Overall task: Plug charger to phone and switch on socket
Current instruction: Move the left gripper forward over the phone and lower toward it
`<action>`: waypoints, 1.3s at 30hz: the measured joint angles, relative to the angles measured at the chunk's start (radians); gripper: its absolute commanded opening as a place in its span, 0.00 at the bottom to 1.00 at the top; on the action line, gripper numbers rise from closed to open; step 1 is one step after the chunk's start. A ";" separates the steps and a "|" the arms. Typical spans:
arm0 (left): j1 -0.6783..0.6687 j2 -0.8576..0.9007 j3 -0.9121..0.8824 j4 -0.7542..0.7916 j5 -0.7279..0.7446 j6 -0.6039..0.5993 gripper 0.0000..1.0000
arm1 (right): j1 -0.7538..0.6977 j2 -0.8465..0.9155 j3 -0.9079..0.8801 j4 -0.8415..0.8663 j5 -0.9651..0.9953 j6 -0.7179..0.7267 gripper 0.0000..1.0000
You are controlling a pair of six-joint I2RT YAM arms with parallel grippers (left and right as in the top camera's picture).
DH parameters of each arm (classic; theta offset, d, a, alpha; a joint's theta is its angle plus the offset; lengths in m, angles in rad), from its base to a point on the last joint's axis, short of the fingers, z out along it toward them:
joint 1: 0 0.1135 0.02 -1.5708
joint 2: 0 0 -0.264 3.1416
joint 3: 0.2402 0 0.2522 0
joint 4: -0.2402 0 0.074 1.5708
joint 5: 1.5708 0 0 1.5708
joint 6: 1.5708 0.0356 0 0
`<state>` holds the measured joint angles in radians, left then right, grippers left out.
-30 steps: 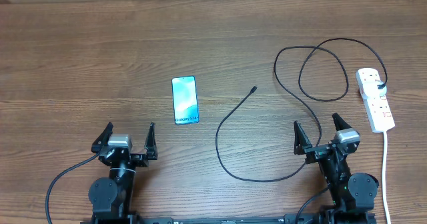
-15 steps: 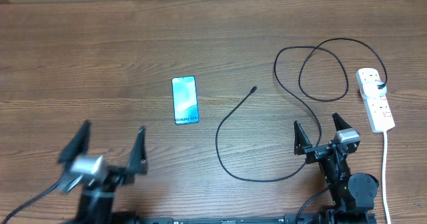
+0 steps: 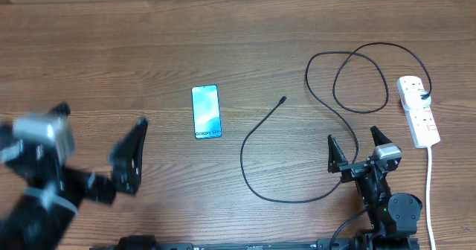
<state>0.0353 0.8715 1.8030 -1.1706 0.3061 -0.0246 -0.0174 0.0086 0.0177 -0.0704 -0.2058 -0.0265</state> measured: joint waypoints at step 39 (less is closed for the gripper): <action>-0.202 1.250 0.375 -0.505 -0.092 -0.243 0.08 | 0.000 0.000 0.000 0.000 0.000 0.000 1.00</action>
<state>-0.1669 2.1216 2.1777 -1.6756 0.2142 -0.2680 -0.0170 0.0086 0.0177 -0.0704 -0.2058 -0.0261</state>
